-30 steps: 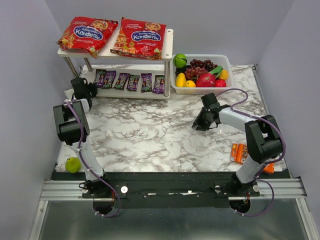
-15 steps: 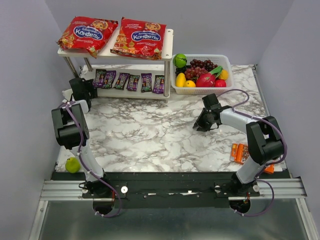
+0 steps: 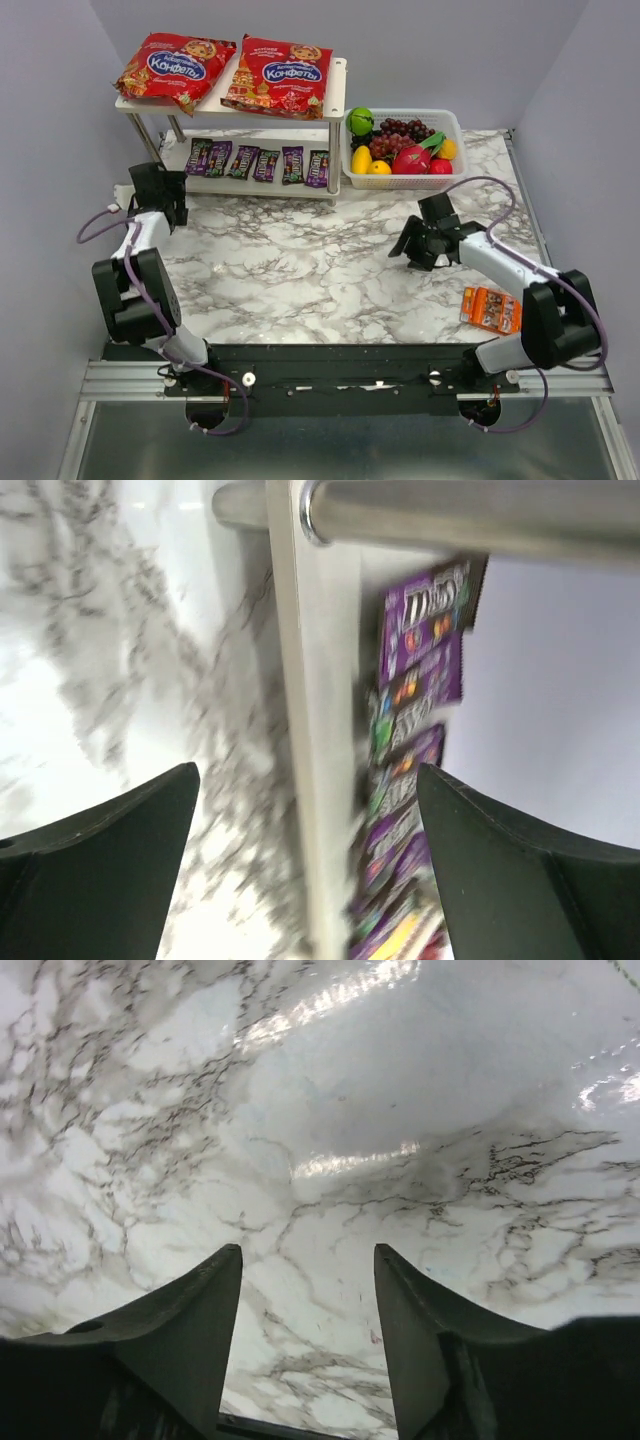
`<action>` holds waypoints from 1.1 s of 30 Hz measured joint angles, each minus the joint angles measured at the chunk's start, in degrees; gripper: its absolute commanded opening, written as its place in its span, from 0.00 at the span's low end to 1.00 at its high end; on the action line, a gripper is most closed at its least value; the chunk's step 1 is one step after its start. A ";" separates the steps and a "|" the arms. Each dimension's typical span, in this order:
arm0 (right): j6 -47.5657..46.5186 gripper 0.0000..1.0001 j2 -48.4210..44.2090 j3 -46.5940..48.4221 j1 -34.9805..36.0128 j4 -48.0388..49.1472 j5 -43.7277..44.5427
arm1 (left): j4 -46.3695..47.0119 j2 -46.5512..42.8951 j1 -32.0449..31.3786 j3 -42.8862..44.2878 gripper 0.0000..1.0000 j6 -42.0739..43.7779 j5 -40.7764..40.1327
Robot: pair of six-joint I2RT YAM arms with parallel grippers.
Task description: Place and organize the candy bags onto the shelf
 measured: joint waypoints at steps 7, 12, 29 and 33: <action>-7.02 1.00 -13.73 0.28 -0.04 -4.35 -0.70 | -20.98 -17.27 0.00 3.67 0.99 18.51 0.31; -10.27 1.00 -19.28 3.37 -0.11 -10.45 -0.66 | -32.33 -27.45 0.00 8.76 0.99 30.47 1.03; -16.15 1.00 -28.30 16.63 -0.24 -16.61 0.98 | -46.36 -34.38 -1.77 13.51 0.99 46.77 12.11; -15.74 1.00 -29.14 16.63 -0.26 -17.29 0.94 | -46.40 -35.28 -2.51 13.53 0.99 47.32 12.17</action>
